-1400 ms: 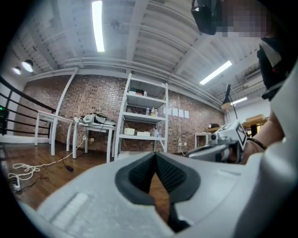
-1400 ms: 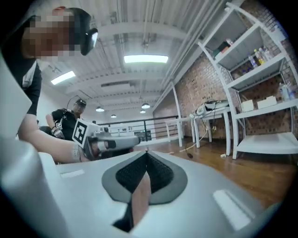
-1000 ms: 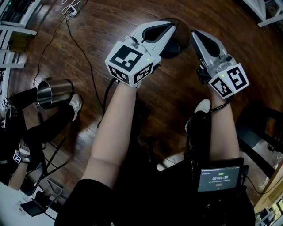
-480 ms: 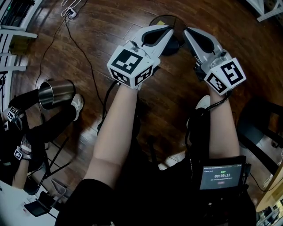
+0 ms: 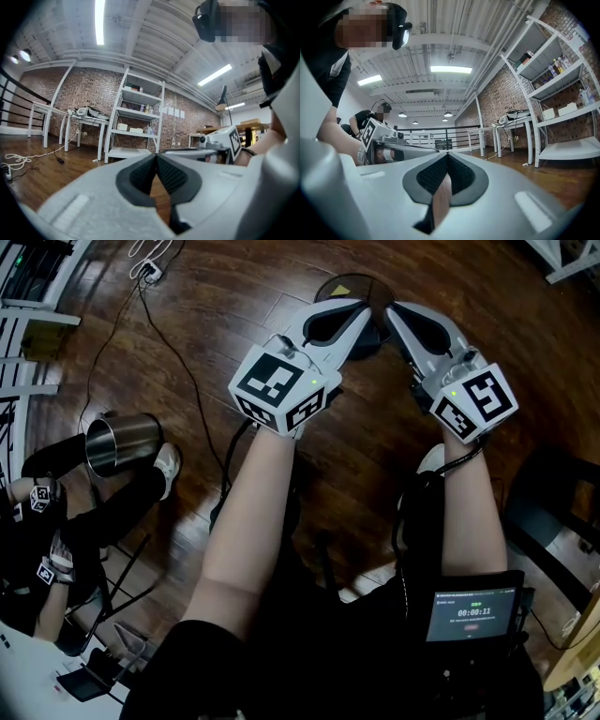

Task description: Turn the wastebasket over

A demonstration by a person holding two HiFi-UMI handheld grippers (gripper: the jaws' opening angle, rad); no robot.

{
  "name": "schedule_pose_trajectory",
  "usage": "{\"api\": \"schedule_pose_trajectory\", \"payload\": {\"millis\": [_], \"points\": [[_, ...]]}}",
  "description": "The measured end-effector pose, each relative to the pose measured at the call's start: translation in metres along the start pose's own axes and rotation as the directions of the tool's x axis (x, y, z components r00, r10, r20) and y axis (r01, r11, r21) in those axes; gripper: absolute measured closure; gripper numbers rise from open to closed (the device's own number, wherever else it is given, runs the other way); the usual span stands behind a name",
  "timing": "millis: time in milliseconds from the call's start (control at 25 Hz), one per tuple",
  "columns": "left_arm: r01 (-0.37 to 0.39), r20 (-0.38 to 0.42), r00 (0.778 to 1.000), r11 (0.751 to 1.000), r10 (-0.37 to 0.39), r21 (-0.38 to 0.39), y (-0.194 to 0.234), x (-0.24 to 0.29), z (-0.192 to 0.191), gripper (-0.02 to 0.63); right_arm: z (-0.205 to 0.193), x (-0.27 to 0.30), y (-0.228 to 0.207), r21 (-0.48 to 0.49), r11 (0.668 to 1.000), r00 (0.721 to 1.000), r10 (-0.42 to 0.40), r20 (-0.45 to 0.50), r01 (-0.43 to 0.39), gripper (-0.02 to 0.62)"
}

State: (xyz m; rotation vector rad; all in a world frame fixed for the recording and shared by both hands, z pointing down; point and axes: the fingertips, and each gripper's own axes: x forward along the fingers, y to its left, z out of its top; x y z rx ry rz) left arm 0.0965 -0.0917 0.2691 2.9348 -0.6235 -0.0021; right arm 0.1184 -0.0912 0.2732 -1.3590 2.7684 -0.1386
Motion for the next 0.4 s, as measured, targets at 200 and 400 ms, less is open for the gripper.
{"api": "schedule_pose_trajectory", "payload": {"millis": [200, 400], "points": [[-0.003, -0.001, 1.000, 1.000, 0.003, -0.002, 0.0013, -0.0015, 0.0000, 0.604, -0.0029, 0.0042, 0.0056, -0.010, 1.000, 1.000, 0.014, -0.009, -0.014, 0.586], [-0.001, -0.001, 1.000, 1.000, 0.001, -0.009, 0.0018, 0.0001, -0.0022, 0.604, -0.0094, 0.0071, 0.0078, -0.017, 0.999, 0.999, 0.035, -0.022, -0.035, 0.586]]}}
